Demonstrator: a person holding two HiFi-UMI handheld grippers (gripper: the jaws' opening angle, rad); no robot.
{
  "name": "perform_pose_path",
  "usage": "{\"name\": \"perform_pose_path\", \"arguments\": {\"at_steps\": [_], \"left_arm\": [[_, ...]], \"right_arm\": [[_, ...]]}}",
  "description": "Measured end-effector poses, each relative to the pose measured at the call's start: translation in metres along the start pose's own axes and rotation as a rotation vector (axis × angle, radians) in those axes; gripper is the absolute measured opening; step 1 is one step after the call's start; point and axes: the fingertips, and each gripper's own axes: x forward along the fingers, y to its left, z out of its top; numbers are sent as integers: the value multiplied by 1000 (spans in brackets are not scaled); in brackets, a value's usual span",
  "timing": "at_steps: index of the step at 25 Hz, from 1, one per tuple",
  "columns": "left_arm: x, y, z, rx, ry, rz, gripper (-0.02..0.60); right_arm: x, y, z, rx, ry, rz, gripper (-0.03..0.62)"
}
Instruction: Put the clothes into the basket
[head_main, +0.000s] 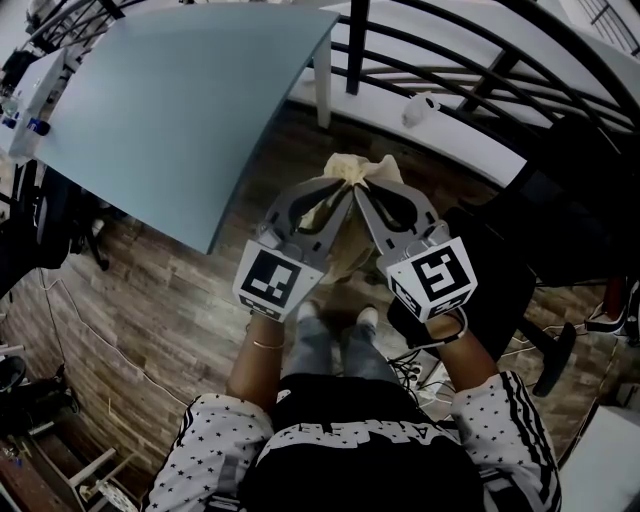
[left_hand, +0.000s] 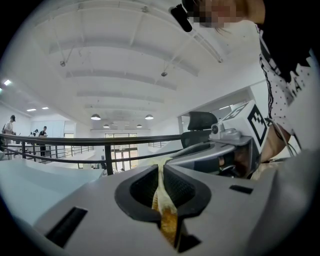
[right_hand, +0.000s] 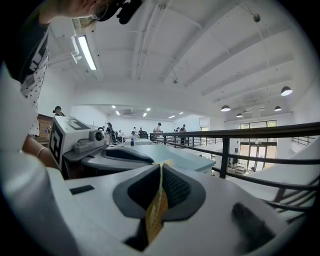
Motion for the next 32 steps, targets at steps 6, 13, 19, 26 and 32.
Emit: {"name": "perform_pose_path", "arguments": {"at_steps": [6,13,19,26,32], "left_arm": [[4,3,-6,-9,11,-12,38],[7,5,-17,-11,36,-14,40],[9,4,-27,-24,41,-23,40],[10,4,-40,-45,46,-23,40],[10,11,-27,-1,-22,-23,38]], "right_arm": [[4,-3,-6,2,20,-5,31],[9,-4,-16,0,53,0,32],[11,-4,-26,-4,73,3,32],[14,-3,-39,11,87,-4,32],[21,0,-46,-9,114,21,32]]}}
